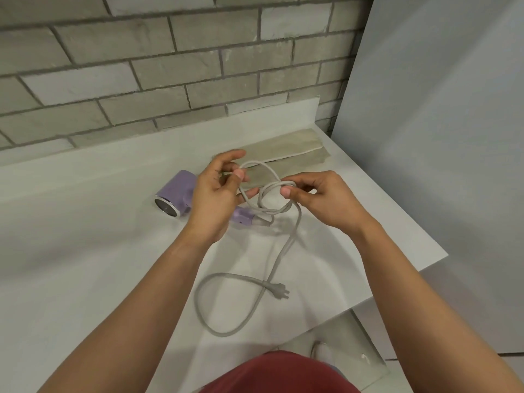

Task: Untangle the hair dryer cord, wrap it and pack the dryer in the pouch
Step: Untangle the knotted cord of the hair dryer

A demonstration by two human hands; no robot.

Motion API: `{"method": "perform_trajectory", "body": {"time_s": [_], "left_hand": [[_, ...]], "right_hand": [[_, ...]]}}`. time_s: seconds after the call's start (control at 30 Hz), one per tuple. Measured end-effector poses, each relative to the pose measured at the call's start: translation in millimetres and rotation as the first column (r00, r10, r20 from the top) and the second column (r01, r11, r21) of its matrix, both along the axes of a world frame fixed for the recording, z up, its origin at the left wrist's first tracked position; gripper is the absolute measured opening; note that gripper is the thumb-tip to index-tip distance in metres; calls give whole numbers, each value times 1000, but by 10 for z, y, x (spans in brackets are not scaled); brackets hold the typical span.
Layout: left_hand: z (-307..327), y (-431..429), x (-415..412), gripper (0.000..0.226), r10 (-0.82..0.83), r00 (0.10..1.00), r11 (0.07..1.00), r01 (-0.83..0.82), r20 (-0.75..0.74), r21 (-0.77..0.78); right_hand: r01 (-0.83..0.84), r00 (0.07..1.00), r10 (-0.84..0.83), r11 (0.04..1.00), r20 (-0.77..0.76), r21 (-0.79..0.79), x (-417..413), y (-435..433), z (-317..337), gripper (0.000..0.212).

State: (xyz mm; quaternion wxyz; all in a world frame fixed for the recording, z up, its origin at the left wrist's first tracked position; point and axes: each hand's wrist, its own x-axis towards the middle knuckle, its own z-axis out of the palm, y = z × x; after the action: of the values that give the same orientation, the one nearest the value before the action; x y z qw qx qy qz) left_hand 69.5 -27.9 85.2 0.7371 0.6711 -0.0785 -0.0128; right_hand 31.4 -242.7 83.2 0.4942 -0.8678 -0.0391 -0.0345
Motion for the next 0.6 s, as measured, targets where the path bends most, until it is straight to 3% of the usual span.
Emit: {"method": "perform_trajectory", "body": {"time_s": [0.07,0.1,0.17,0.23,0.33,0.43,0.53,0.6], "left_hand": [[-31,25,6,36,-56,997,991,51,44,122],[-41,45,22,39,-90,988,960,53,125,274],[-22,91,64,49,-200,921,787,-53,336,615],[29,115,104,60,-340,812,617,-188,474,764],[139,121,180,67,-504,657,436,-366,560,822],[252,99,243,38,-593,563,385,-430,576,817],[283,57,205,49,-501,583,382,-514,639,768],[277,60,154,46,-302,668,455,-526,680,718]], "right_hand": [[-15,1000,15,999,0,-39,6,-9,-10,9],[-24,1000,24,998,6,-62,11,-6,-19,9],[-43,998,47,993,34,-108,18,3,-21,10],[-60,995,70,988,65,-139,21,-8,10,8],[-92,991,108,979,80,-181,12,-25,82,8],[-84,991,100,981,86,-178,15,-10,106,9],[-46,994,56,994,97,-103,7,-2,93,10],[-14,998,17,999,68,-44,-4,3,66,12]]}}
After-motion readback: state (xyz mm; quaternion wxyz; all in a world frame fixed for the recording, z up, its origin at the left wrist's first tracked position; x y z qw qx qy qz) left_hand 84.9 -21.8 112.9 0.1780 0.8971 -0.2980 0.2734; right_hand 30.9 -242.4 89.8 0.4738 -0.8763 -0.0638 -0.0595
